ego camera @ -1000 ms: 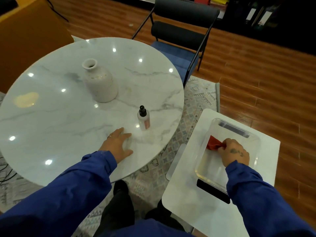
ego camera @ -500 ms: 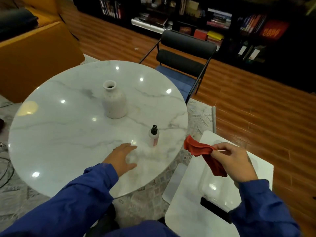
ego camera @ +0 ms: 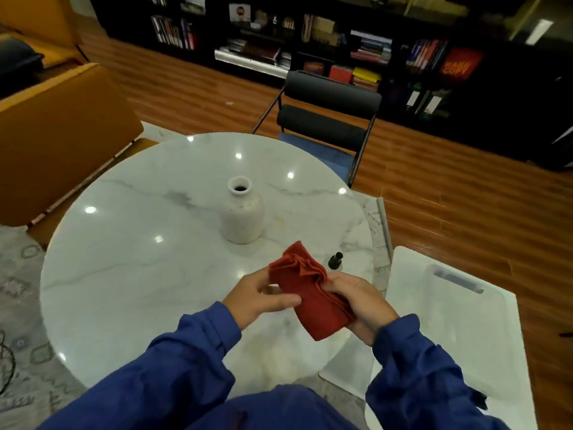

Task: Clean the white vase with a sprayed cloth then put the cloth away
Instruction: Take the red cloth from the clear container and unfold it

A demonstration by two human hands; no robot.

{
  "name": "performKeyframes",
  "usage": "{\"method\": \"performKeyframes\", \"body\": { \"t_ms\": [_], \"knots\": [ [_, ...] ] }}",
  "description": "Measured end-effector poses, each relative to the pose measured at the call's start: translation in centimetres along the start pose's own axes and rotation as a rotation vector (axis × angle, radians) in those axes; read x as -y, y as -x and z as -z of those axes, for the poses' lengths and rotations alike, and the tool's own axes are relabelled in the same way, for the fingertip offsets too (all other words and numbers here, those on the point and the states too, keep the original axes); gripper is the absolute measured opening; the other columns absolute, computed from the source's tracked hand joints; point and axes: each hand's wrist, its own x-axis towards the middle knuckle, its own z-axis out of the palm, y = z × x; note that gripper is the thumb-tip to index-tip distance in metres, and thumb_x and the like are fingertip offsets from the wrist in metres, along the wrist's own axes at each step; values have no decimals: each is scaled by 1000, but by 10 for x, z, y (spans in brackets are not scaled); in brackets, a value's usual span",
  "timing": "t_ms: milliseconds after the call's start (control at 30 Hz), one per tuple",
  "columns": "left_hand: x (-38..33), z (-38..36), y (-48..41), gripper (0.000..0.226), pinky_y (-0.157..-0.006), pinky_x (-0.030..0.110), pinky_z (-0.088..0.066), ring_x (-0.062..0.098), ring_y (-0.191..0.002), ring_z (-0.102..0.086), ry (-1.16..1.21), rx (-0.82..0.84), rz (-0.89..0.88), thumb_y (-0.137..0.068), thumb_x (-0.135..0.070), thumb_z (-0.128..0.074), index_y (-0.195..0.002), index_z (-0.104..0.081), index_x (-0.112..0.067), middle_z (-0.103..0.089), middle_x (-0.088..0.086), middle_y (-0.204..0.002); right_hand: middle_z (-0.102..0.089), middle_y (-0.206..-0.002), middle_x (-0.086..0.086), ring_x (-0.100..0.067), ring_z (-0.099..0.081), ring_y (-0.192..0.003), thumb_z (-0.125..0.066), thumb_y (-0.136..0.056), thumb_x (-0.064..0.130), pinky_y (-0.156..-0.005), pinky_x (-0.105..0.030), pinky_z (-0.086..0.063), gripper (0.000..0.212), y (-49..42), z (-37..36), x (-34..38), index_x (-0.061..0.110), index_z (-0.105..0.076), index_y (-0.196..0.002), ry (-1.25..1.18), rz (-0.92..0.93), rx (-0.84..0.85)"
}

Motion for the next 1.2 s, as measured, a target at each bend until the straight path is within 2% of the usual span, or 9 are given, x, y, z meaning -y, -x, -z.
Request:
{"method": "performKeyframes", "body": {
  "t_ms": [133, 267, 333, 467, 633, 767, 933, 1033, 1200],
  "knots": [
    [-2, 32, -8, 43, -84, 47, -56, 30, -103, -65, 396, -80, 187, -76, -9, -72, -116, -62, 0, -67, 17, -115, -68, -92, -14, -20, -66, -76, -62, -90, 18, -61, -28, -54, 15, -11, -32, -7, 9, -71, -99, -85, -73, -40],
    [4, 59, -14, 41, -77, 40, -58, 27, -93, -64, 482, -63, 296, -79, -2, -67, -119, -60, -3, -65, 14, -106, -72, -108, -14, -27, -69, -100, -66, -90, 25, -83, -40, -58, 29, -14, -53, -19, 5, -70, -110, -133, -110, -12],
    [10, 69, -18, 40, -74, 37, -58, 25, -91, -64, 502, -63, 327, -80, -1, -65, -119, -60, -6, -65, 12, -104, -69, -117, -16, -29, -65, -110, -70, -86, 16, -89, -40, -56, 34, -14, -59, -24, 4, -66, -117, -146, -107, 28],
    [24, 86, -27, 47, -77, 36, -55, 22, -91, -63, 517, -48, 431, -76, -5, -68, -121, -57, -8, -62, 10, -106, -67, -121, -17, -30, -65, -109, -70, -79, -6, -84, -35, -56, 40, -17, -61, -36, -1, -64, -118, -151, -106, -23],
    [27, 88, -32, 48, -82, 37, -56, 28, -107, -64, 319, 45, 540, -71, -26, -78, -113, -67, -5, -69, 14, -114, -67, -118, -18, -31, -67, -106, -73, -77, -7, -82, -35, -57, 38, -20, -47, -42, 0, -66, -114, -146, -109, -113],
    [31, 80, -33, 23, -71, 35, -57, 26, -87, -66, 132, -163, 477, -72, -8, -78, -94, -70, -7, -70, 16, -102, -68, -115, -21, -29, -69, -95, -74, -76, -5, -79, -37, -58, 37, -33, -37, -48, 5, -65, -110, -116, -142, -269],
    [47, 76, -37, 19, -81, 38, -55, 20, -90, -66, -326, -270, 281, -72, -13, -78, -84, -70, -25, -69, 2, -94, -65, -109, -21, -27, -67, -85, -72, -77, -10, -64, -33, -59, 38, -48, -36, -63, 2, -61, -111, -103, -125, -341],
    [51, 71, -36, 24, -81, 29, -52, 15, -96, -64, -406, -273, 236, -72, -8, -75, -83, -69, -28, -69, 0, -98, -67, -109, -18, -29, -67, -95, -77, -73, -5, -81, -45, -59, 33, -57, -27, -78, 9, -64, -101, -3, -99, -401],
    [51, 70, -35, 26, -82, 31, -53, 12, -86, -65, -474, -289, 242, -73, -8, -75, -84, -67, -30, -67, -1, -96, -70, -97, -5, -24, -67, -92, -83, -70, 13, -91, -42, -54, 37, -55, -11, -87, 19, -61, -99, 96, -31, -560]
  ]
}}
